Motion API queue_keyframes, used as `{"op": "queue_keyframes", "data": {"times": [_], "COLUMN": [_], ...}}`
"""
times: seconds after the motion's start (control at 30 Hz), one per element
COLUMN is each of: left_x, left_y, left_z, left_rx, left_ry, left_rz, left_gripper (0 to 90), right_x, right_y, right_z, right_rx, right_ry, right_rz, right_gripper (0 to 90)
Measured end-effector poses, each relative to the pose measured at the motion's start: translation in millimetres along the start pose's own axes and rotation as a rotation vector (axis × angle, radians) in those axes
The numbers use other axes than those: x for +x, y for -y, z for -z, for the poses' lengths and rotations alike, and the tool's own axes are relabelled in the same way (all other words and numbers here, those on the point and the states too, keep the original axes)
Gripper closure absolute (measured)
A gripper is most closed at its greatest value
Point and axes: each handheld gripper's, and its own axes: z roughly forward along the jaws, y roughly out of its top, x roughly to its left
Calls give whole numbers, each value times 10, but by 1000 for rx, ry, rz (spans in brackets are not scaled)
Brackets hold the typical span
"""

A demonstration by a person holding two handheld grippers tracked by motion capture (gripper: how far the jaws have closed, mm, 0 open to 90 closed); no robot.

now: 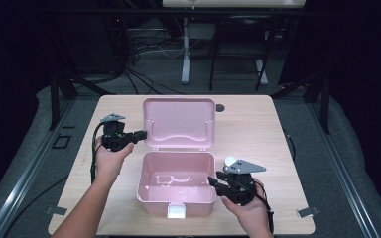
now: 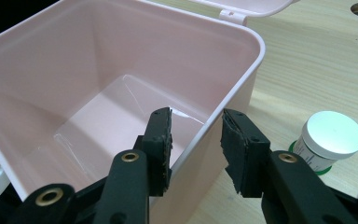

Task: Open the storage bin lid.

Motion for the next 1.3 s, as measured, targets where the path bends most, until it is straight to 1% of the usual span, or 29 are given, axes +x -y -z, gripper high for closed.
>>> {"op": "queue_keyframes", "data": {"times": [0.2, 0.3, 0.5, 0.67, 1.07, 1.17, 1.3], "left_x": [27, 33, 58, 69, 107, 119, 140], "left_y": [4, 5, 15, 13, 4, -3, -13], "left_z": [-6, -9, -21, -32, -51, -58, -68], "left_rx": [5, 8, 5, 9, 26, 34, 44], "left_ry": [10, 11, 23, 24, 41, 49, 58], "left_rz": [19, 22, 47, 55, 80, 98, 110], "left_gripper": [854, 855, 856, 856, 856, 856, 856], "right_x": [0, 0, 1, -1, -4, -7, -16], "right_y": [0, 0, 1, 2, 1, 2, 2], "right_z": [1, 0, -2, -3, -4, -7, -9], "right_rx": [2, 2, -1, -2, -2, -5, -7], "right_ry": [-3, -3, -5, -6, -8, -9, -15], "right_rz": [0, -1, -3, -5, -8, -8, -11], "right_gripper": [632, 633, 633, 633, 632, 632, 630]}}
